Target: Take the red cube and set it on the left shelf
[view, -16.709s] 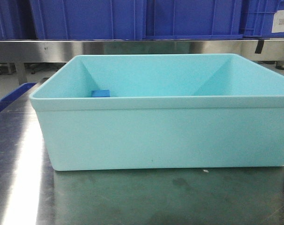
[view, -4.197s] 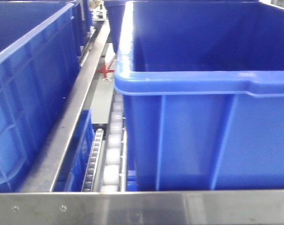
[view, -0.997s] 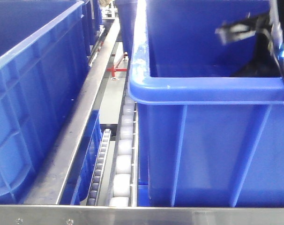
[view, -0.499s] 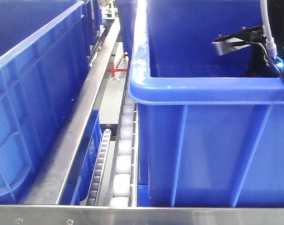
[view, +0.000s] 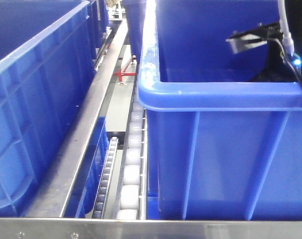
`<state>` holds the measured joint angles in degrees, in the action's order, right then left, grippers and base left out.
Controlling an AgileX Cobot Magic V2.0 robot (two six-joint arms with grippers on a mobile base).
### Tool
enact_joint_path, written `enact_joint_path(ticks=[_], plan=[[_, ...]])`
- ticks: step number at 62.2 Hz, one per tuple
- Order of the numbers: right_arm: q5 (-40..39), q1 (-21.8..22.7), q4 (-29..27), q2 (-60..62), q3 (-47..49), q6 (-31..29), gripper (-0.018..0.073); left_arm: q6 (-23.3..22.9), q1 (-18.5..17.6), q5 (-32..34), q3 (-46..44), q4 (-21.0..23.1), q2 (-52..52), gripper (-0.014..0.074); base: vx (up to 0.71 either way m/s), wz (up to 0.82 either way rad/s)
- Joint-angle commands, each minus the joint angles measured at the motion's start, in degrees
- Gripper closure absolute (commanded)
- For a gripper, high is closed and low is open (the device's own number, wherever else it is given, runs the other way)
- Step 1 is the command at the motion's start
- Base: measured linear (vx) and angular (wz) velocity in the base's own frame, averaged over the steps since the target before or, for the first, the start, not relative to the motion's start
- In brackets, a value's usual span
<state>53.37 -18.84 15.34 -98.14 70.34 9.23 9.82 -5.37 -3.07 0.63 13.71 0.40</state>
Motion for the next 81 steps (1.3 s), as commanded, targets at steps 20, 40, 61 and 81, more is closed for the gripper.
enact_joint_path(ticks=[20,40,61,81], plan=[[-5.1,0.4,-1.3,18.7,-1.1,-0.4,0.0264,0.0,-0.4,4.9,1.4,0.1,0.7,0.0495,0.00,0.00],[-15.3,0.4,-1.5,37.4,-20.0,-0.4,0.0504,0.0,-0.4,4.9,1.4,0.1,0.7,0.0495,0.00,0.00],[-24.6,0.4,-1.5,62.9,-31.5,-0.4,0.0504,0.0,-0.4,4.9,1.4,0.1,0.7,0.0495,0.00,0.00],[-21.7,0.4,-2.4,82.9,-33.7,-0.4,0.0504,0.0,-0.4,4.9,1.4,0.1,0.7,0.0495,0.00,0.00]])
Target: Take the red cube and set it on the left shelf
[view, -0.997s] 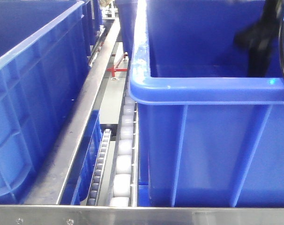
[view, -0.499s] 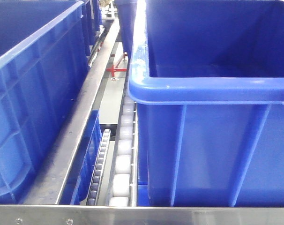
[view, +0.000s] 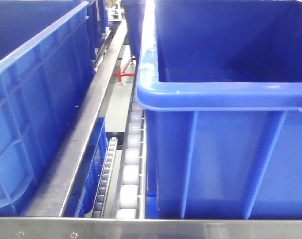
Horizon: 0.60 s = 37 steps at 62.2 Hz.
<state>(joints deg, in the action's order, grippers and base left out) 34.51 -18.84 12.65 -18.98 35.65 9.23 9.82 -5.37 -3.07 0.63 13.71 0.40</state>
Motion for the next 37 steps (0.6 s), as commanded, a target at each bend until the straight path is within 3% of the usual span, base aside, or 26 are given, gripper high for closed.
enact_joint_path(ticks=[1,20,37], plan=[[-2.4,0.4,0.2,4.4,0.9,-0.4,0.0504,0.0,-0.4,4.9,1.4,0.1,0.7,0.0495,0.00,0.00],[1.7,0.4,-0.1,16.5,-4.4,-0.4,0.0504,0.0,-0.4,4.9,1.4,0.1,0.7,0.0495,0.00,0.00],[1.6,0.4,-0.1,17.5,-5.6,-0.4,0.0504,0.0,-0.4,4.9,1.4,0.1,0.7,0.0495,0.00,0.00]])
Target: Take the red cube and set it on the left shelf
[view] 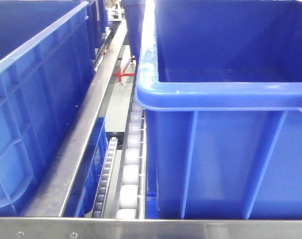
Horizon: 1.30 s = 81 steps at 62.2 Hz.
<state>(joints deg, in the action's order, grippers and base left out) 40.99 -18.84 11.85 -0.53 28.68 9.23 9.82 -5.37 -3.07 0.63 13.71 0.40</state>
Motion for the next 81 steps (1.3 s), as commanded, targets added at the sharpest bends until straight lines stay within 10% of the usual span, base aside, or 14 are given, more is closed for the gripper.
enact_joint_path(ticks=[1,38,64,81], plan=[[-4.9,0.4,0.6,-0.9,1.4,-0.4,0.0504,0.0,-0.4,4.9,1.4,0.1,0.7,0.0495,0.00,0.00],[-6.1,1.1,1.5,-1.1,0.6,-0.4,0.0504,0.0,-0.4,4.9,1.4,0.1,0.7,0.0495,0.00,0.00],[-33.1,16.6,-2.7,-1.2,-19.3,-0.4,0.0504,0.0,-0.4,4.9,1.4,0.1,0.7,0.0495,0.00,0.00],[-46.6,19.3,-3.7,-1.1,-29.0,-0.4,0.0504,0.0,-0.4,4.9,1.4,0.1,0.7,0.0495,0.00,0.00]])
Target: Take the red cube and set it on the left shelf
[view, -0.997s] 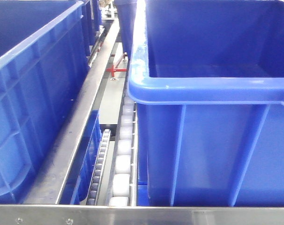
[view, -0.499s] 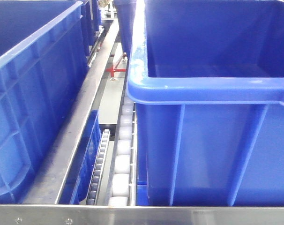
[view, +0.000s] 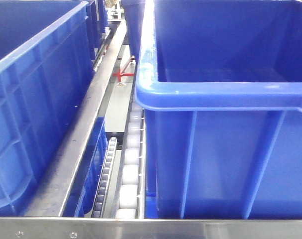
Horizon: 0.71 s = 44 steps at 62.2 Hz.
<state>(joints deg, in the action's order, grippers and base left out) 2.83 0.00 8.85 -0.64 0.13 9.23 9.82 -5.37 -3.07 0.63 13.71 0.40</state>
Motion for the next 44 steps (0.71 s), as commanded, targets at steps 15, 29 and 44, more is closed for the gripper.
enact_joint_path(ticks=[15,29,44], plan=[[-7.2,2.9,-1.9,2.3,-0.4,-0.4,0.0504,0.0,-0.4,4.9,1.4,0.1,0.7,0.0495,0.00,0.00],[-6.6,3.4,-3.7,2.3,-0.4,-0.4,0.0504,0.0,-0.4,4.9,1.4,0.1,0.7,0.0495,0.00,0.00],[-7.3,3.4,-9.8,2.3,-0.4,-0.4,0.0504,0.0,-0.4,4.9,1.4,0.1,0.7,0.0495,0.00,0.00]])
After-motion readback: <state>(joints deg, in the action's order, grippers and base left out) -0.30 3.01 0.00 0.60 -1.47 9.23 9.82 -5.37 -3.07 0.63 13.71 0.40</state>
